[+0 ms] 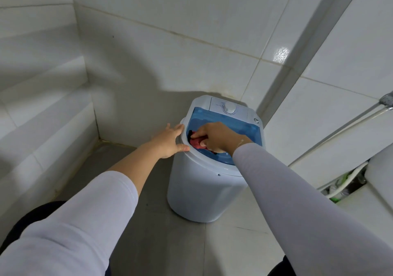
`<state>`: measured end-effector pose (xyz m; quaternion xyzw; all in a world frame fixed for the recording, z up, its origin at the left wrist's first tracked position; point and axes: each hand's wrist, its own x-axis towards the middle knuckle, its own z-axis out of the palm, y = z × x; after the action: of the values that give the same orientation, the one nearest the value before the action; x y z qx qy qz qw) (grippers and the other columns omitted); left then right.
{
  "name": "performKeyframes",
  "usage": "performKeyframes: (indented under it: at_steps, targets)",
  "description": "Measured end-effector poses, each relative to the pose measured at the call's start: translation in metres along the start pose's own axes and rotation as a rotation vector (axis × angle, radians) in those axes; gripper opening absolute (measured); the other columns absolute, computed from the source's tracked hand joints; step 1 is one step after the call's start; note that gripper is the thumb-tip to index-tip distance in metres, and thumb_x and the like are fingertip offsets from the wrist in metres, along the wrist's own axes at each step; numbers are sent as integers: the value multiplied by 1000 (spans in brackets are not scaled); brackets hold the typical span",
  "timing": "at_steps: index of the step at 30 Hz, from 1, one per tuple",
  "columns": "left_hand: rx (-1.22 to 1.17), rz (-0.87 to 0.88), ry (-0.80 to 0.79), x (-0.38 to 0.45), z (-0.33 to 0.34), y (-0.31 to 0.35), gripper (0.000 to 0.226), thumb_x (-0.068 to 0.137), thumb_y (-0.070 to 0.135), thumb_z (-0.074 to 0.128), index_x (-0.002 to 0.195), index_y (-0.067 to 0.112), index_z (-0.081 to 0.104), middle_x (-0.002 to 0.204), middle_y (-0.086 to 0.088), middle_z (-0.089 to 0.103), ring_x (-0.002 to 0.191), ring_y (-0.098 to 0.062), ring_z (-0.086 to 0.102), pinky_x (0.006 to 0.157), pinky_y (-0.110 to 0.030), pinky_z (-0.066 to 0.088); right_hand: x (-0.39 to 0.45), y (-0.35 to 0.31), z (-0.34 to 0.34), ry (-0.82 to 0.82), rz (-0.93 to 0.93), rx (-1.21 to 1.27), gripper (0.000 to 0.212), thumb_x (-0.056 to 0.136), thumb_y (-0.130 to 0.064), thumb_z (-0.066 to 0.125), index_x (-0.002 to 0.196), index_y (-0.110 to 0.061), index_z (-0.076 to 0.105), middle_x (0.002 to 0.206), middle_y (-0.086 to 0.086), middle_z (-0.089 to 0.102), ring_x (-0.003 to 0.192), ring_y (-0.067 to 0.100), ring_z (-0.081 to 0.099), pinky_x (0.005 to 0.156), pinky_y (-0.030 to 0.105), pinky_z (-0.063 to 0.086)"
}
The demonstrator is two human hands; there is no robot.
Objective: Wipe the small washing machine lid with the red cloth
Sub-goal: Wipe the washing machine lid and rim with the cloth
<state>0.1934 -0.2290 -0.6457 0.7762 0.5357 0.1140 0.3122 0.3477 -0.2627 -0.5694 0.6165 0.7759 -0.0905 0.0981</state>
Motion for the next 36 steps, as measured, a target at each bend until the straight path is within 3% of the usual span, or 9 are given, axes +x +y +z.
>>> performKeyframes:
  at_steps: [7,18,26,30,36]
  targets:
    - [28,-12,14,1,2,-1,85,88,45,58,152,27,6,162,4,5,149,-21,-8,116,-60,13,-19,5,-4,-45,-29,18,39,91,-16,54,128,-28,56,135,2,54,124,26,47,106,30,33]
    - [32,-64,18,-9,5,17,76,95,37,51,153,20,5,162,0,2,149,-22,-9,118,-56,12,-51,47,11,-44,7,50,37,86,-10,61,119,-28,64,134,-2,58,125,24,49,111,30,33]
    - [58,-114,68,4,19,27,99,72,65,63,147,16,19,158,-4,19,149,-28,-4,112,-63,21,-76,86,21,-4,85,22,38,86,-8,61,118,-27,64,131,0,58,120,25,51,109,32,38]
    - [93,-159,69,3,24,38,110,71,65,65,151,15,9,160,-4,10,149,-26,-7,113,-63,19,-86,101,24,13,124,1,37,87,-9,60,119,-26,64,130,1,58,119,26,51,107,31,39]
    - [82,-183,89,4,25,41,108,67,63,70,147,12,19,155,-9,24,147,-30,10,110,-61,28,-102,124,28,50,198,-60,35,87,-9,57,118,-22,65,124,4,62,112,26,56,100,31,45]
